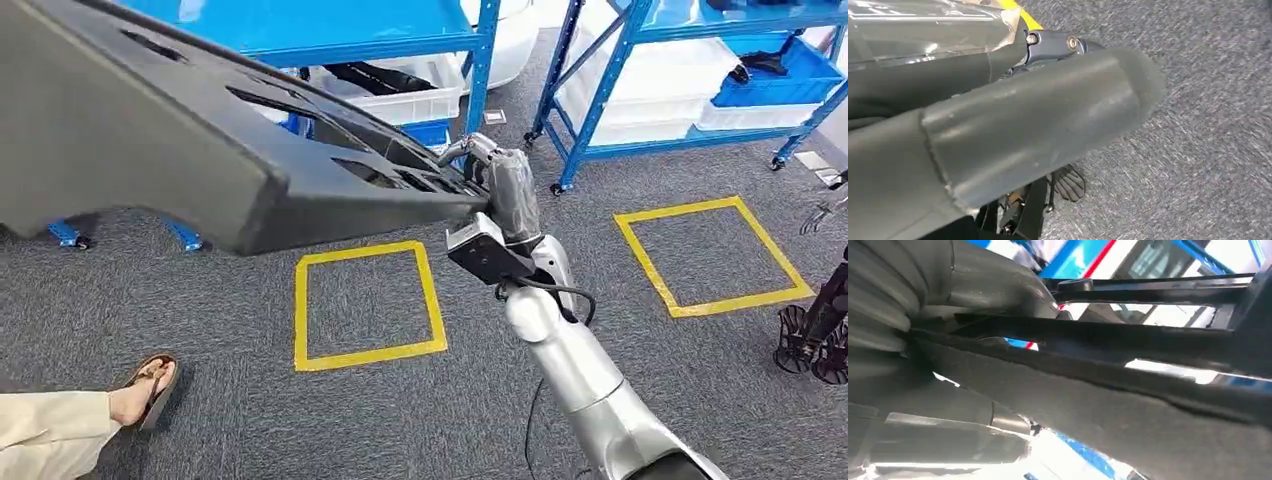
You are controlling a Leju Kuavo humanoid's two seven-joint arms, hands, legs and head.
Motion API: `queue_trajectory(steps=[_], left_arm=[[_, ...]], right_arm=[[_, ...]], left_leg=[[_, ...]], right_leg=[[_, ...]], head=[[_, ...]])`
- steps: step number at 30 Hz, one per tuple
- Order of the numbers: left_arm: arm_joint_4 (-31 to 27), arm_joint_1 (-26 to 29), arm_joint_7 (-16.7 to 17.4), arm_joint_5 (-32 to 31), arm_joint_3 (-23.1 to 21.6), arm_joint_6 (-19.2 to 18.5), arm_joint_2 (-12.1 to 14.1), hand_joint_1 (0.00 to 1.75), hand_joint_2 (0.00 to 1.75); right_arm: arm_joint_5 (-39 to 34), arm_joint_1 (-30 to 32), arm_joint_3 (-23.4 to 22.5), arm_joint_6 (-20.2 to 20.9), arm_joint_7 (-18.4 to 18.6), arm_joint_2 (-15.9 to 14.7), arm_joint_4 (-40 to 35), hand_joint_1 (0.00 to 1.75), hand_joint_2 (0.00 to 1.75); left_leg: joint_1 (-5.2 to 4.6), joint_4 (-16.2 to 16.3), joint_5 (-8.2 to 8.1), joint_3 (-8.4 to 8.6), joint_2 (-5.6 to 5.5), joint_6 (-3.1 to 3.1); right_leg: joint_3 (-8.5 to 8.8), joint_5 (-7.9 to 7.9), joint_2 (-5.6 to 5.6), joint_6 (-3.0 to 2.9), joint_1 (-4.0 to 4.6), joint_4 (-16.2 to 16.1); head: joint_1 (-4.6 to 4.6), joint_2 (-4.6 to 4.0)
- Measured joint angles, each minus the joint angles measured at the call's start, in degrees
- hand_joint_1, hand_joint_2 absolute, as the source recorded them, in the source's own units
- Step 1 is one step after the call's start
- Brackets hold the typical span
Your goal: Take the parts from the cabinet and place them on the table.
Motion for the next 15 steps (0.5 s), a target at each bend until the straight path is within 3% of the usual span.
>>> queue_trajectory(steps=[1,3,4,5,8,9,10,11,13,14,15], left_arm=[[0.1,0.1,0.0,0.0,0.0,0.0,-0.1,0.00,0.00],[0.1,0.1,0.0,0.1,0.0,0.4,-0.3,0.00,0.00],[0.1,0.1,0.0,0.3,0.1,0.5,-0.3,0.00,0.00],[0.1,0.0,0.0,0.4,0.2,0.5,-0.3,0.00,0.00],[0.1,0.1,0.0,0.5,0.4,0.7,-0.4,0.00,0.00],[0.1,0.1,0.0,0.6,0.6,0.9,-0.3,0.00,0.00],[0.1,0.1,0.0,0.6,0.8,0.9,-0.3,0.00,0.00],[0.1,0.1,-0.1,0.6,0.8,1.0,-0.3,0.00,0.00],[0.1,0.1,-0.1,0.6,0.9,1.0,-0.3,0.00,0.00],[0.1,0.1,-0.1,0.6,0.9,1.0,-0.4,0.00,0.00],[0.1,0.1,-0.1,0.6,1.0,1.0,-0.4,0.00,0.00]], right_arm=[[0.0,0.2,-0.1,0.0,-0.1,-0.1,0.1,1.75,1.75],[0.3,0.3,-0.1,-0.1,-0.3,-0.2,0.1,1.75,1.75],[0.5,0.3,-0.1,-0.1,-0.4,-0.2,0.1,1.75,1.75],[0.5,0.3,-0.1,-0.1,-0.5,-0.2,0.2,1.75,1.75],[0.8,0.2,0.0,-0.1,-0.5,0.3,0.4,1.75,1.75],[0.8,-0.2,0.0,0.0,-0.5,0.7,0.5,1.75,1.75],[0.8,-0.5,0.0,0.0,-0.5,0.9,0.6,1.75,1.75],[0.8,-0.6,0.0,0.0,-0.5,1.1,0.6,1.75,1.75],[0.8,-0.8,0.0,0.0,-0.5,1.2,0.7,1.75,1.75],[0.8,-0.8,0.0,0.0,-0.5,1.2,0.8,1.75,1.75],[0.8,-0.8,0.0,0.0,-0.5,1.3,0.9,1.75,1.75]], left_leg=[[0.00,0.0,0.04,0.00,-0.38,-0.07],[0.03,0.5,-0.01,-0.04,-1.21,-0.24],[0.02,0.9,-0.20,-0.35,-1.52,-0.60],[-0.46,1.6,-0.42,-1.05,-1.89,-1.06],[0.00,1.3,0.19,-1.54,-2.42,-2.00],[0.20,1.6,0.05,-1.90,-2.41,-2.37],[0.18,2.7,-0.95,-2.34,-1.21,-2.74],[0.29,5.5,-2.97,-3.56,-0.26,-3.10],[0.64,14.8,-7.48,-7.83,0.55,-3.78],[0.71,18.5,-8.65,-9.54,0.72,-4.02],[0.80,19.5,-8.47,-10.03,0.79,-4.04]], right_leg=[[1.31,1.16,0.01,0.58,-0.09,-2.3],[6.68,5.20,0.59,1.76,-0.44,-12.5],[8.57,5.94,2.33,1.87,-0.87,-16.8],[8.98,5.86,2.76,1.32,-0.65,-17.0],[8.31,6.25,1.81,0.49,-0.19,-16.9],[8.32,6.71,1.20,-0.23,-1.13,-17.3],[8.34,6.81,0.95,-0.41,-1.00,-17.3],[8.31,6.89,0.58,-1.02,-0.98,-17.3],[8.23,6.84,-0.35,-1.08,-0.78,-17.3],[8.20,6.84,-0.89,-1.08,-0.72,-17.3],[8.20,6.83,-1.31,-1.08,-0.72,-17.3]], head=[[0.00,0.00],[0.00,0.00],[0.02,0.00],[-0.05,0.00],[-0.11,0.00],[-0.11,0.00],[-0.22,0.00],[-0.53,0.00],[-0.52,0.00],[-0.52,0.00],[-0.52,0.00]])
